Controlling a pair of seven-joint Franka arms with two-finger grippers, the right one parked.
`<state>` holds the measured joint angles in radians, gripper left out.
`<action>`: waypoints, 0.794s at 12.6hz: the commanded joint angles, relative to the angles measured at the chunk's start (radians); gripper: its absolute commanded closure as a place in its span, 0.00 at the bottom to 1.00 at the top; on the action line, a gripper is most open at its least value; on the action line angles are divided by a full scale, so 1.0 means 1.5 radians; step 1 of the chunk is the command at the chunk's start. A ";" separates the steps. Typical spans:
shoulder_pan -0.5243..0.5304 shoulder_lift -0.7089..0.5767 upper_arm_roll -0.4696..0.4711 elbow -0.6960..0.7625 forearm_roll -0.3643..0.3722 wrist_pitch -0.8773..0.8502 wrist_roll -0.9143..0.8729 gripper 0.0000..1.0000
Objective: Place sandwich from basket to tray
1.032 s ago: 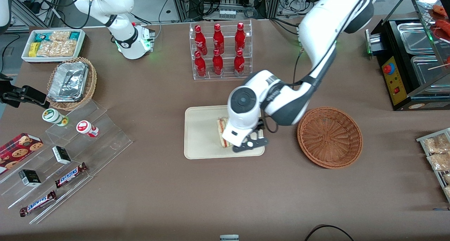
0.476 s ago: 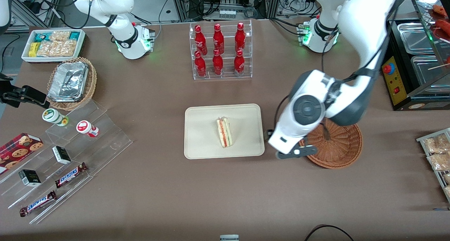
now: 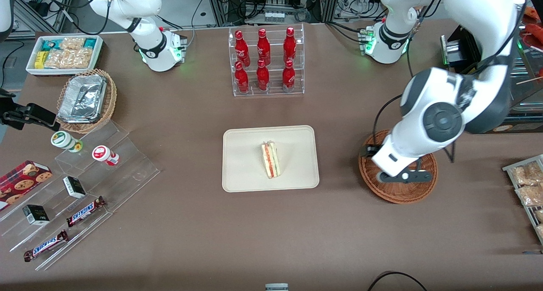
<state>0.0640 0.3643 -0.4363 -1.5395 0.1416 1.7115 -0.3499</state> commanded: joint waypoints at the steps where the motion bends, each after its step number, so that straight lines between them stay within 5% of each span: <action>1: 0.011 -0.061 0.041 -0.026 -0.021 -0.045 0.084 0.00; 6: -0.006 -0.144 0.144 -0.008 -0.078 -0.155 0.229 0.00; 10: -0.083 -0.207 0.255 -0.008 -0.079 -0.205 0.255 0.00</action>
<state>-0.0214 0.1057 -0.0985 -1.5381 0.0378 1.4367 0.0086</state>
